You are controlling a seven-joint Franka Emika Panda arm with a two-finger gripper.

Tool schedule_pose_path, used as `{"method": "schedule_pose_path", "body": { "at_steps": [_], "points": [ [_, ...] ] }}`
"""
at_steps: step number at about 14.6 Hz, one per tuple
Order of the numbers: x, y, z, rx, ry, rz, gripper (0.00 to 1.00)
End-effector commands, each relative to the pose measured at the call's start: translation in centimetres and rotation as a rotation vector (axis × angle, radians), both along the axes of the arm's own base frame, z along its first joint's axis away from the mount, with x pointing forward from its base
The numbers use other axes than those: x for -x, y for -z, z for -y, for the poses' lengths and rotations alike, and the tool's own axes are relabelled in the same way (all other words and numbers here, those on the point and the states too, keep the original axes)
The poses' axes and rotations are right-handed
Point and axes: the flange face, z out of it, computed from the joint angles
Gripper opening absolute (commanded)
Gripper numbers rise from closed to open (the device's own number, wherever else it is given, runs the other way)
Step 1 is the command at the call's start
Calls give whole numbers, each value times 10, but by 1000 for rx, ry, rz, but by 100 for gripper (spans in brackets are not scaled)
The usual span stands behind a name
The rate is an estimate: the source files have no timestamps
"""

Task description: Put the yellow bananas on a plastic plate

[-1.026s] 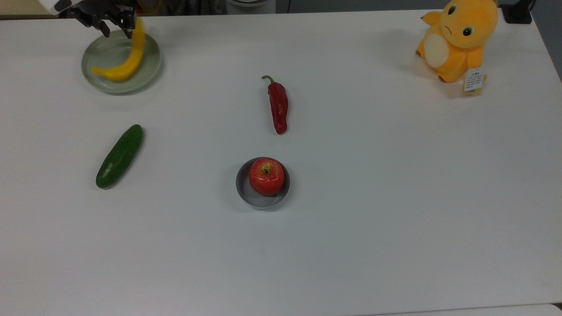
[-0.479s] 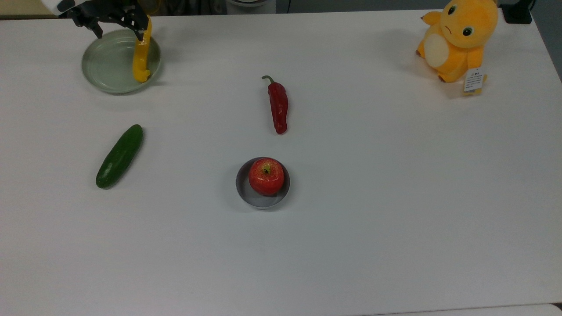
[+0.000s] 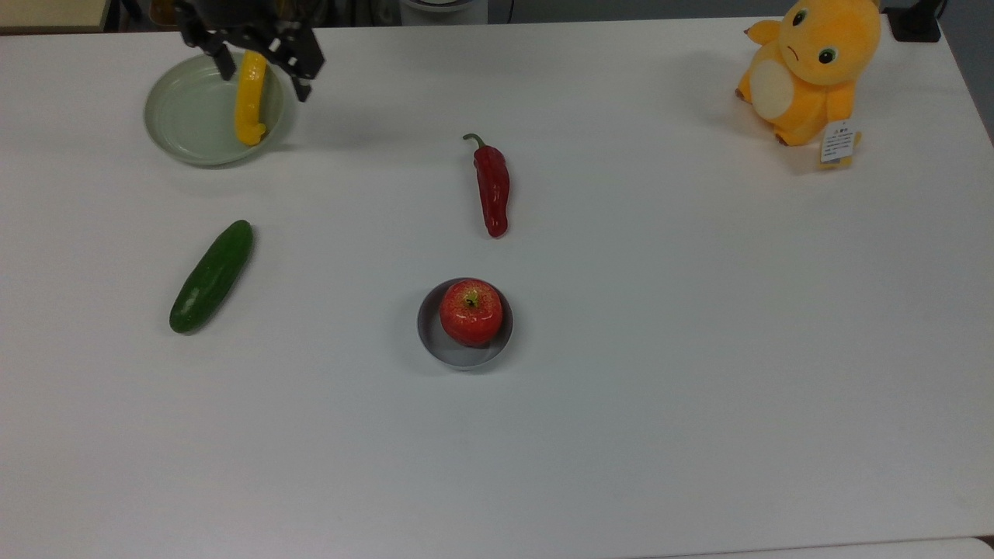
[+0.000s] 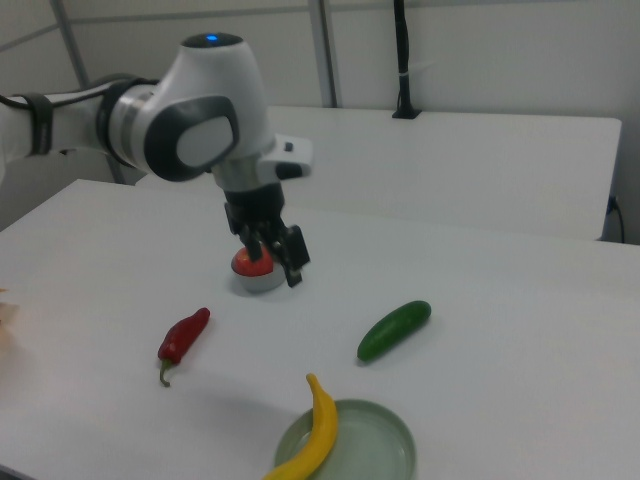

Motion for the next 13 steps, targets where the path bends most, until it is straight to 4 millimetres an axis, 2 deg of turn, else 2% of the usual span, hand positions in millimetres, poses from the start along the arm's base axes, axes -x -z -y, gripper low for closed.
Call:
{"method": "schedule_pose_path", "body": {
  "at_steps": [1,3,5,7,11,13],
  "points": [
    [-11,-33,-61,-24,37,66,100],
    [-18,-63,-115,-60,66,115,100],
    [-14,-76,-148,-68,37,88,100],
    [-8,-82,-171,-67,-2,42,100],
    [-13,-74,-209,-81,-59,72,100],
    [-21,-61,-221,-87,-77,71,100]
  ]
}}
